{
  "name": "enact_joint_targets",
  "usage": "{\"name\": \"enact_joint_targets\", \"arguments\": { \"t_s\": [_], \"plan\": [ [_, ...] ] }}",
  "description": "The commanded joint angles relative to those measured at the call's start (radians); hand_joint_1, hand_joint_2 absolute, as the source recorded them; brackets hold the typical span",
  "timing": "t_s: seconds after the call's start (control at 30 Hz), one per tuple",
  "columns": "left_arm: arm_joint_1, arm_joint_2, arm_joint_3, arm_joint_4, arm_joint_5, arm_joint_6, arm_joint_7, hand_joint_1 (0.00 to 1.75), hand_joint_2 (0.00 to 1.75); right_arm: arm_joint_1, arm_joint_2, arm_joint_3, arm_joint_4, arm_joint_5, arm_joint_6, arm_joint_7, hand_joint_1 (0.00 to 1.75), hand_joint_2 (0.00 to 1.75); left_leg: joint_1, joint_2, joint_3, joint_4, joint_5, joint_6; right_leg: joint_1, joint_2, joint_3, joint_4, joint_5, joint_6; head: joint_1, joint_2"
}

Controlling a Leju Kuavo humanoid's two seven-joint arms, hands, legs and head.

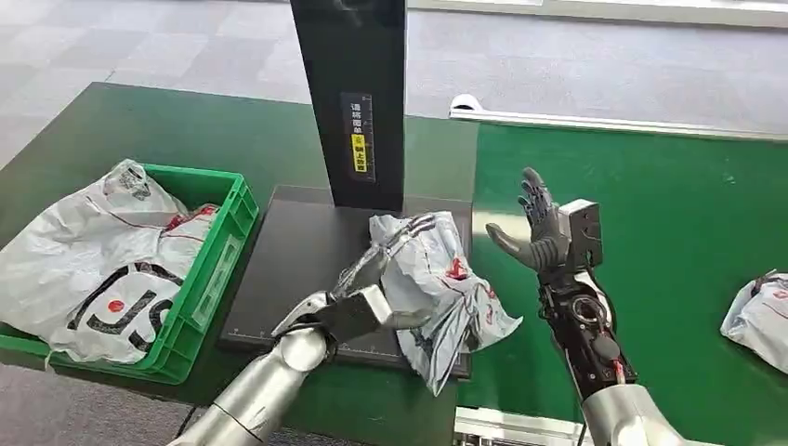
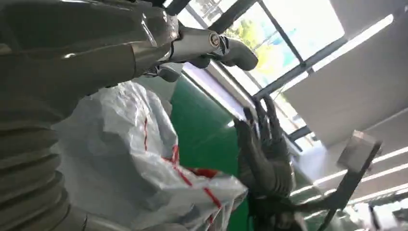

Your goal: Moved the parcel from conveyor to table for the left to box.

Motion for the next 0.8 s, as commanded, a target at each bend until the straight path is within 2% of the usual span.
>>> {"name": "enact_joint_targets", "arguments": {
  "t_s": [0.03, 0.2, 0.5, 0.57, 0.6, 0.7, 0.8],
  "plan": [
    [-0.079, 0.004, -0.135, 0.162, -0.082, -0.046, 0.055, 0.0, 1.75, -0.018, 0.004, -0.028, 0.026, 0.007, -0.009, 0.014, 0.0, 1.75, 0.0, 0.0, 0.002, 0.0, -0.001, 0.0, 0.0, 0.0, 0.002, -0.001, 0.0, -0.001, 0.0, 0.0],
    [-0.123, -0.028, -0.146, 0.336, -0.191, -0.056, 0.168, 0.0, 1.75, -0.002, 0.009, -0.04, 0.014, 0.027, -0.012, 0.021, 0.0, 1.75, 0.001, -0.002, 0.003, -0.001, 0.0, 0.0, 0.001, -0.002, 0.004, -0.001, 0.0, -0.001, 0.0, 0.0],
    [-0.135, -0.031, -0.137, 0.377, -0.215, -0.064, 0.195, 0.0, 1.75, -0.002, 0.021, -0.041, 0.007, 0.039, -0.014, 0.028, 0.0, 1.75, 0.0, 0.001, 0.002, -0.001, 0.0, 0.0, 0.0, 0.0, 0.002, -0.001, 0.0, -0.001, 0.0, 0.0],
    [-0.139, -0.032, -0.133, 0.397, -0.24, -0.082, 0.252, 0.0, 1.75, -0.008, 0.029, -0.042, 0.011, 0.046, -0.017, 0.039, 0.0, 1.75, 0.0, 0.001, 0.003, -0.001, -0.001, 0.0, 0.001, 0.001, 0.003, -0.001, 0.0, -0.001, 0.0, 0.0],
    [-0.145, -0.035, -0.129, 0.421, -0.261, -0.077, 0.32, 0.0, 1.75, -0.008, 0.034, -0.045, 0.012, 0.05, -0.02, 0.042, 0.0, 1.75, 0.001, 0.001, 0.003, -0.001, -0.001, 0.0, 0.001, 0.001, 0.003, -0.002, 0.0, -0.001, 0.0, 0.0],
    [-0.164, -0.038, -0.075, 0.504, -0.307, 0.061, 0.523, 0.0, 1.75, 0.013, 0.049, -0.055, 0.004, 0.063, -0.038, 0.048, 0.0, 1.75, 0.0, 0.001, 0.003, -0.001, 0.0, 0.0, 0.0, 0.001, 0.003, -0.001, 0.0, -0.001, 0.0, 0.0],
    [-0.142, -0.013, 0.05, 0.476, -0.281, 0.185, 0.523, 0.0, 1.75, 0.052, 0.057, -0.067, -0.039, 0.08, -0.05, 0.053, 0.0, 1.75, 0.001, 0.003, 0.006, -0.002, 0.0, 0.0, 0.001, 0.002, 0.006, -0.002, 0.001, -0.001, 0.0, 0.0]
  ]
}}
